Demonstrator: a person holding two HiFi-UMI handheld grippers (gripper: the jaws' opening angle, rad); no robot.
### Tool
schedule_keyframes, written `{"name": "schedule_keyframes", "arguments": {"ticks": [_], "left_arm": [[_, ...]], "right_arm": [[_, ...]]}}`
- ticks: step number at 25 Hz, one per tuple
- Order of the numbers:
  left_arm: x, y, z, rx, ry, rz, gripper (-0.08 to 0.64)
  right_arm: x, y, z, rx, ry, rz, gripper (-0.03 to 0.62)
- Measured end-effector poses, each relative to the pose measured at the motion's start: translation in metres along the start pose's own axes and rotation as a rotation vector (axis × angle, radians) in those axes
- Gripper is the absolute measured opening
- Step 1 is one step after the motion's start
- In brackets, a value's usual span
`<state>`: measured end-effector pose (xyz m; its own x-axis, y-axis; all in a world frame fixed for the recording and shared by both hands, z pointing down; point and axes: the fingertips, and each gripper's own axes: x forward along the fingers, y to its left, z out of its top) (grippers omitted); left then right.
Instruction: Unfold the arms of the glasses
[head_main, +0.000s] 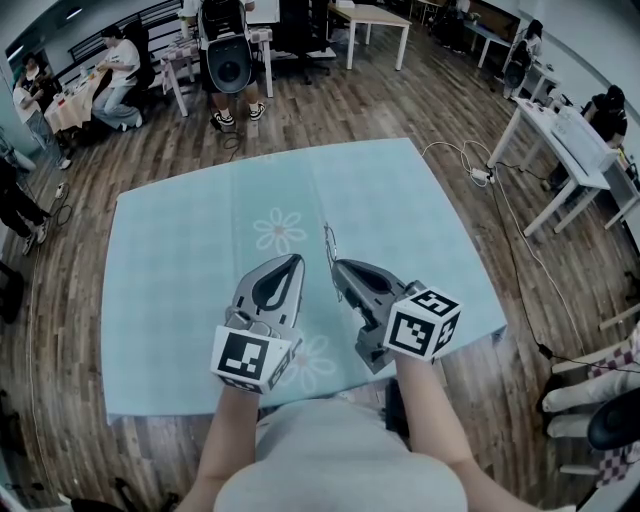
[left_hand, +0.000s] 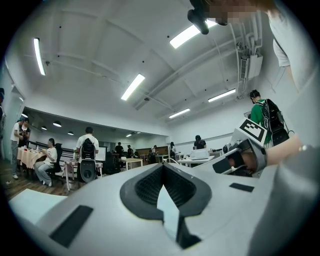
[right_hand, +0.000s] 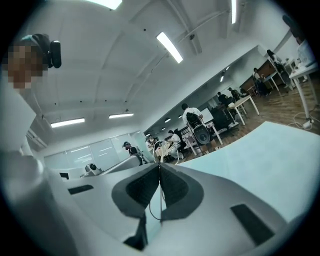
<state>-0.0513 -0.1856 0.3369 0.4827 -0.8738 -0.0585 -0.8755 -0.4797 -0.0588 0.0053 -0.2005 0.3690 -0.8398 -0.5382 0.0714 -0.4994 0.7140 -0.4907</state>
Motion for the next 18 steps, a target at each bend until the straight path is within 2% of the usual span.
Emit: {"name": "schedule_keyframes", "arguments": {"ticks": [13,18], "left_arm": [[-0.001,0.001,-0.026,-0.018,0.053,0.0,0.008],[-0.004,0.003,-0.035,-0.028,0.066,-0.001,0.008]], "right_arm": [[-0.001,-0.027,-0.028,0.329,0.014,0.044,0.011],[0.001,-0.032,-0.036,0.439,0.017,0.089,0.011]]}}
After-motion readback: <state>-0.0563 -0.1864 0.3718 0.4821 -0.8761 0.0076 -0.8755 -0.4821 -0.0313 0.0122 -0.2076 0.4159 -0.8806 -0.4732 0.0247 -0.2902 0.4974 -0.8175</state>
